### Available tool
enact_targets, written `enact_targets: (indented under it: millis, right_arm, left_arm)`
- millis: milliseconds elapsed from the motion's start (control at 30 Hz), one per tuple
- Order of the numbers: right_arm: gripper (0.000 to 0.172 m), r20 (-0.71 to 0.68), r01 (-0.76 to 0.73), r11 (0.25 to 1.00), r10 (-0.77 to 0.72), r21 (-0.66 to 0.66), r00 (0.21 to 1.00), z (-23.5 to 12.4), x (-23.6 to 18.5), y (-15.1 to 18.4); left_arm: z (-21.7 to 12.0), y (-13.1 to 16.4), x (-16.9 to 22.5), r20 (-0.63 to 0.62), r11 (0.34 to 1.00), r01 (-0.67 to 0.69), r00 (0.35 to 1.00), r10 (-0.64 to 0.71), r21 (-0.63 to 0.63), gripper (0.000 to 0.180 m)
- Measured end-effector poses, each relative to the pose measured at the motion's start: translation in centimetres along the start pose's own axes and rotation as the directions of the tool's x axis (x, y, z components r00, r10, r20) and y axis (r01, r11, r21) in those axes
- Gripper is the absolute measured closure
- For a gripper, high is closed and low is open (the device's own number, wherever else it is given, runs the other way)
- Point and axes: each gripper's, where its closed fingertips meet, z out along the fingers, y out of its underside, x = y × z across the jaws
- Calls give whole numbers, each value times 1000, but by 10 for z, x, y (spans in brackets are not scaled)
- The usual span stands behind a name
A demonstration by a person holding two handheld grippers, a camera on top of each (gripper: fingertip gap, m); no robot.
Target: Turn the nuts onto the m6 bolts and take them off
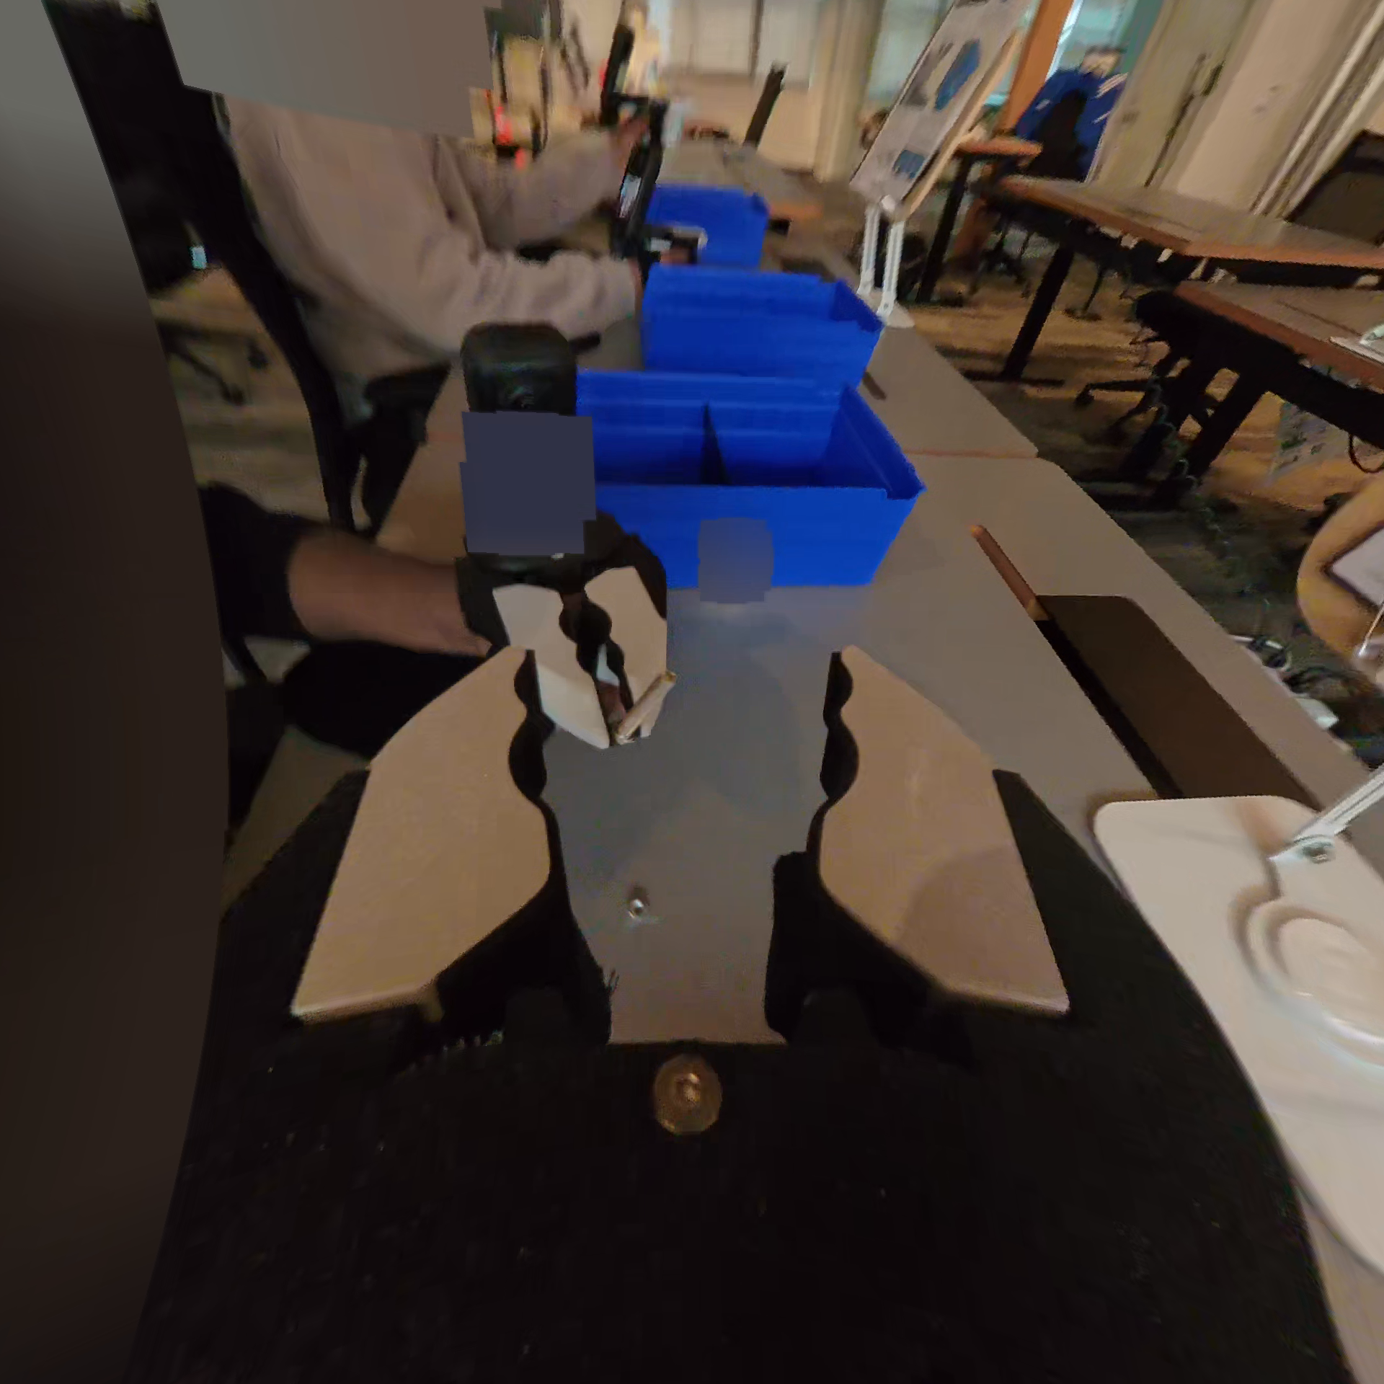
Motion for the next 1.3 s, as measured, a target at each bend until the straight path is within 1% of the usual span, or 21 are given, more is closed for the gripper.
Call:
enact_targets:
  millis: [33,67,133,200,267,333,433,533,600,667,733,767,867,900,933,1000,1033,1167,1300]
  right_arm:
    - [103,-19,-43,998,44,50,999,0,0,2]
    - [112,-30,-74,992,77,104,997,0,-1,5]
    - [120,-16,-110,975,116,195,993,3,-8,15]
    - [125,9,-143,946,147,289,989,7,-14,23]
    - [129,66,-193,914,182,356,981,12,-20,24]
    - [128,115,-213,914,184,346,976,18,-26,25]
    - [136,151,-186,924,143,334,978,24,-37,29]
    - [141,139,-147,940,108,308,984,28,-41,37]
    - [143,149,-151,944,111,294,983,30,-42,39]
    - [149,146,-140,948,101,288,984,31,-43,40]
    - [165,121,-111,951,79,288,990,32,-42,41]
    - [167,101,-94,954,68,283,993,32,-40,42]
    - [167,33,-13,974,5,227,999,34,-37,49]
    - [167,11,8,976,-11,219,1000,35,-36,49]
    - [167,4,17,974,-18,227,1000,35,-37,47]
    - [167,-8,17,968,-15,251,1000,33,-37,42]
    - [167,-21,19,966,-14,257,1000,33,-36,41]
    - [168,-32,7,965,1,261,999,38,-38,41]
    - [167,-30,-7,976,13,219,999,47,-39,50]
  left_arm:
    - [-1,-3,4,-27,999,-4,1000,5,35,172]
    - [-4,-5,7,-47,997,-10,999,13,72,172]
    - [-7,-10,12,-75,991,-14,997,25,136,172]
    - [-9,-11,17,-89,985,-36,995,52,168,172]
    - [-8,-7,20,-94,984,-62,992,79,167,172]
    - [-6,-4,25,-109,984,-75,990,94,162,172]
    - [-5,-3,27,-105,983,-93,988,111,160,172]
    - [-5,-2,27,-113,983,-81,989,100,164,172]
    - [-5,-1,27,-116,984,-75,989,95,161,172]
    - [-5,0,28,-122,985,-71,988,91,157,172]
    - [-4,2,28,-121,988,-69,989,86,141,172]
    - [-3,4,28,-117,989,-66,990,82,132,172]
    - [-1,10,22,-94,995,-61,993,69,78,171]
    - [-1,11,20,-80,996,-66,994,71,66,168]
    - [-1,13,18,-67,996,-73,995,76,50,160]
    - [0,23,12,-29,995,-95,995,94,-30,145]
    - [1,29,9,-16,992,-110,994,109,-69,143]
    - [6,44,10,-13,977,-145,989,144,-156,143]
    - [7,44,12,-22,976,-157,988,156,-149,152]
